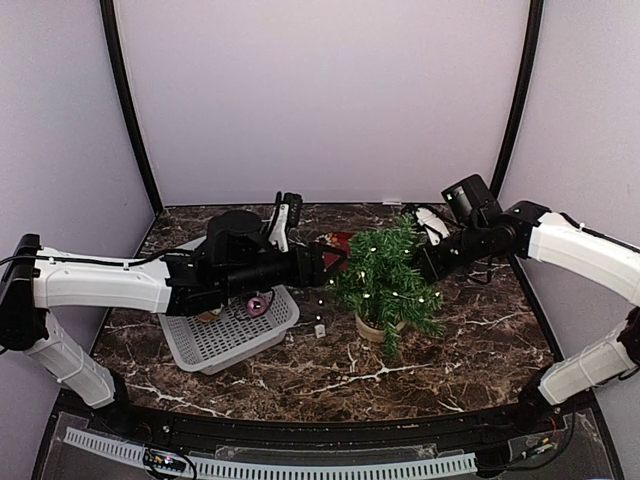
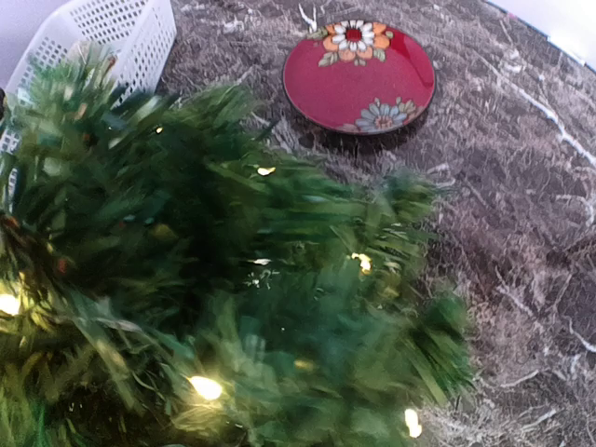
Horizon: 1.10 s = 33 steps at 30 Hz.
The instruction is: Decorate the small christmas tree
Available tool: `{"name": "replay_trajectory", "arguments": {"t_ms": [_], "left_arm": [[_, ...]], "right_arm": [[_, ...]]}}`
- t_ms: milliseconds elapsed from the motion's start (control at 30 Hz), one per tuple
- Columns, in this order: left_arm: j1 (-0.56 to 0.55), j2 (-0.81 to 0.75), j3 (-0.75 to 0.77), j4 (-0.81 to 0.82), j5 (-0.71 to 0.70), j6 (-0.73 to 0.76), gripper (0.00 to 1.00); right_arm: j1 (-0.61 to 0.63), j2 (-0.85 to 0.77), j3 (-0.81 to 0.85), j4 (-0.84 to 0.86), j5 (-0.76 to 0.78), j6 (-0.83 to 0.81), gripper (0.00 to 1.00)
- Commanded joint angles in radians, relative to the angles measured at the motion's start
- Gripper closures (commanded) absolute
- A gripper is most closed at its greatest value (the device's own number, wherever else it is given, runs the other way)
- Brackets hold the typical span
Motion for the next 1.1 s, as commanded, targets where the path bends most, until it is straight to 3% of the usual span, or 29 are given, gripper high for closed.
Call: {"name": "replay_trajectory", "arguments": {"t_ms": [0, 800, 1067], "left_arm": [[0.010, -0.005, 0.002, 0.005, 0.020, -0.007, 0.23], [0.031, 0.040, 0.043, -0.033, 0.110, -0.011, 0.24], [0.031, 0.037, 0.050, -0.035, 0.110, -0.006, 0.24]], "right_arm": [[0.000, 0.003, -0.026, -0.030, 0.002, 0.018, 1.00], [0.000, -0.003, 0.012, -0.049, 0.040, 0.025, 1.00], [-0.001, -0.056, 0.056, -0.054, 0.068, 0.044, 0.88]]}}
